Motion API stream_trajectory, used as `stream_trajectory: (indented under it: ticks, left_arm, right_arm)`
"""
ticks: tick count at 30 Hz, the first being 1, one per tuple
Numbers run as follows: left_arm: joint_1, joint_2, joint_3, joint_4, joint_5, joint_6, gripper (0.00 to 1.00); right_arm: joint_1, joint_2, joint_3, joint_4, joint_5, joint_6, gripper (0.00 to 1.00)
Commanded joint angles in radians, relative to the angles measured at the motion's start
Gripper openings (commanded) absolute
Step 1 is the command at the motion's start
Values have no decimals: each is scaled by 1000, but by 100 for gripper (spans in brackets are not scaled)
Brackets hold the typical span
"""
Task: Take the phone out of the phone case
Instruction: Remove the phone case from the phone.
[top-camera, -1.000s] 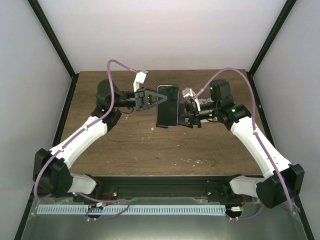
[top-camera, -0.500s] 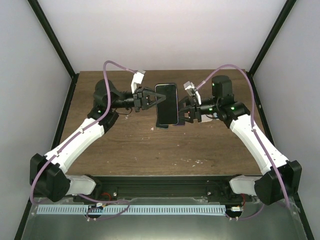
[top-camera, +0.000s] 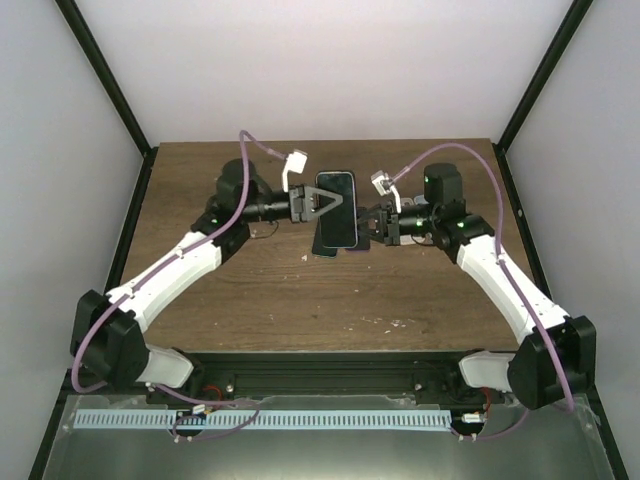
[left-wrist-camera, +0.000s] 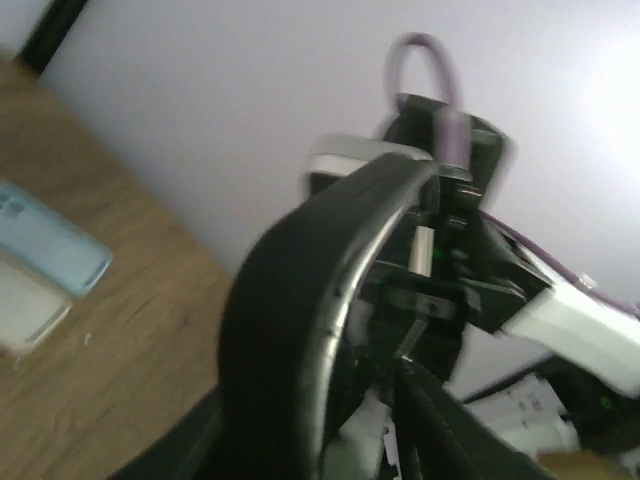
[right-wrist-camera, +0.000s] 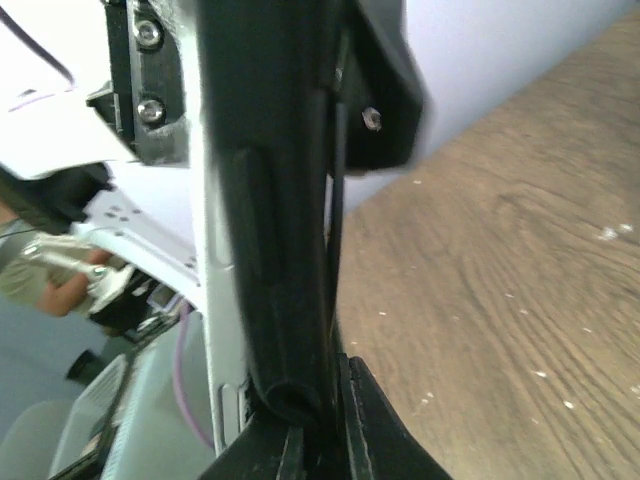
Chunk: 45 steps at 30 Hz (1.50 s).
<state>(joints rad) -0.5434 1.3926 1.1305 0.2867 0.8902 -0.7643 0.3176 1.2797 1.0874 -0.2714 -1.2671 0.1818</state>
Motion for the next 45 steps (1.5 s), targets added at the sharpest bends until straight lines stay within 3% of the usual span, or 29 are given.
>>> stream_trajectory:
  ticks: [1,4,8,12,16,21,28,34,45]
  left_arm:
    - [-32,3,-22,-277,-248,99,46]
    - [-33,-68,-60,-332,-448,154,55]
    - [-70,-168,-128,-421,-666,216,57]
    - [-210,-223,-169,-520,-880,321,55]
    - [-378,-240,-234,-517,-1047,386,51]
    - [-574,-164,-264,-442,-1127,463,49]
    - [-742,81,-129,-452,-1301,514,49]
    - [-762,184,-82,-421,-1330,513,48]
    - [-768,271,-81,-373,-1261,545,48]
  right_arm:
    - [9,-89,-74,77,197,16,1]
    - [8,-117,-146,28,304,43,1]
    - [9,-128,-189,-75,459,95,1]
    - [8,-123,-190,-244,627,212,1]
    - [8,-114,-234,-342,614,278,1]
    - [8,-93,-269,-444,604,341,1]
    - [8,-71,-331,-453,606,376,1]
    - [9,-63,-349,-434,606,377,1]
    - [1,-27,-313,-424,594,382,1]
